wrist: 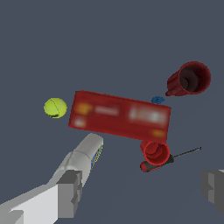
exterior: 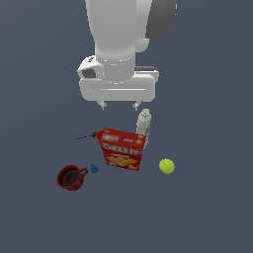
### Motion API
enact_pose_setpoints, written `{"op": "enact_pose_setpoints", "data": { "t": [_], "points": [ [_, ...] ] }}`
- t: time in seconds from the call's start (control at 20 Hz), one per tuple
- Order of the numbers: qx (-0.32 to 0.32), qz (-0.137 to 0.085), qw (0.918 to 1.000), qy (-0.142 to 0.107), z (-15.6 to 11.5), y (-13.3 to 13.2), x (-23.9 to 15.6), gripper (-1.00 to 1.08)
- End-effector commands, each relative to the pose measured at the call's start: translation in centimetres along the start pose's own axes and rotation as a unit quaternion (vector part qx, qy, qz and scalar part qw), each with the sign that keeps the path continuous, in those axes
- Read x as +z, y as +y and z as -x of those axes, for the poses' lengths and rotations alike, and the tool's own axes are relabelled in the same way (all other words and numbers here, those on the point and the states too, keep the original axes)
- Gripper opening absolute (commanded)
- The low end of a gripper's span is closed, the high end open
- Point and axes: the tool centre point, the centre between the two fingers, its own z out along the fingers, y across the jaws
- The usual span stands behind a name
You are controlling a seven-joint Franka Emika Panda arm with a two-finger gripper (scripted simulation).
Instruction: Pick up a designated object from a clutter of objects.
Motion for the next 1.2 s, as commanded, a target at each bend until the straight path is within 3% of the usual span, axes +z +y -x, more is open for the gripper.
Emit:
{"op": "enact_pose_setpoints", "data": {
  "t": [0.0, 0.45, 1.15],
  "points": [
    [0.000, 0.000, 1.0000, 0.000, 0.0, 0.0, 0.0, 1.00],
    [-0.005, 0.001, 0.9998, 0.022, -0.4, 1.2, -1.5, 1.00],
    [-0.037, 0.007, 0.9991, 0.017, -0.4, 2.5, 1.4, 1.00]
  ]
}}
